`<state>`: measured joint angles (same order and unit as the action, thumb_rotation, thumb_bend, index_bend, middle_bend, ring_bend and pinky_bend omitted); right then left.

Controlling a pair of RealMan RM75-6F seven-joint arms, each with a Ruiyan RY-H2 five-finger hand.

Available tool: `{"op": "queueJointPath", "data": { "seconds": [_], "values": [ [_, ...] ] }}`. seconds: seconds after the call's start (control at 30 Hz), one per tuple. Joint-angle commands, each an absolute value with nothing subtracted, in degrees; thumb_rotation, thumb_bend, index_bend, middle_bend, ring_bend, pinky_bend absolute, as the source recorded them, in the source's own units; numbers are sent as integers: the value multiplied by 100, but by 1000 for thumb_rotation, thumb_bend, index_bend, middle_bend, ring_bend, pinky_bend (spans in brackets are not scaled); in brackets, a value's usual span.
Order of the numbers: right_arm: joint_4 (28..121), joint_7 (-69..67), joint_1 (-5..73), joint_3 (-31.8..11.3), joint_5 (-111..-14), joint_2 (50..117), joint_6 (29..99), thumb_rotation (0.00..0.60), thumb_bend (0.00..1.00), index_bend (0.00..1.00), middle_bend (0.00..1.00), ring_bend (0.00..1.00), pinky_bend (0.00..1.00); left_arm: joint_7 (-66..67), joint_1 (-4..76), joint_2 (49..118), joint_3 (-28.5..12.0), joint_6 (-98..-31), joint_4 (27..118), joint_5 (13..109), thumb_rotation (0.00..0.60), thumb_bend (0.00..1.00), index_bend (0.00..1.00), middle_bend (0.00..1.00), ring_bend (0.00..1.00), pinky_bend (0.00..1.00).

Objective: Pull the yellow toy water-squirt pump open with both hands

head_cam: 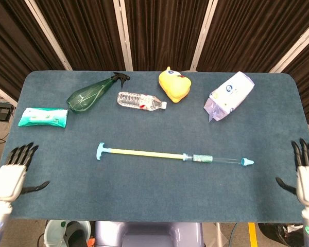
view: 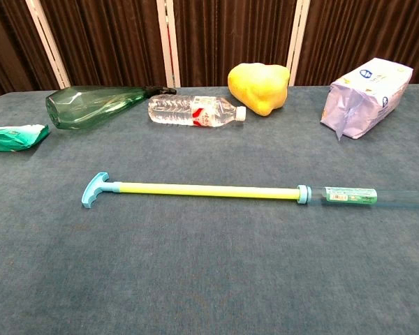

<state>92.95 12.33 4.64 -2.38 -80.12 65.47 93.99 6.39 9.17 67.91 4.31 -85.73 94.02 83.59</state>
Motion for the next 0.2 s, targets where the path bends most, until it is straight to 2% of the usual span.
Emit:
{"op": "queueJointPath", "data": {
  "seconds": [0.03,0.2],
  "values": [
    [9280,1113,350,-76,-8348,6471,9589,600,53,0,0,0,0,730,782,6679,499,-8777,9509,8398,553,12,0,0,0,52],
    [9390,1138,327,-2,-8461,6411,9468,600,55,0,0,0,0,730,710,6681,475,-8837,9490,8471,550,12,0,0,0,52]
  ]
}}
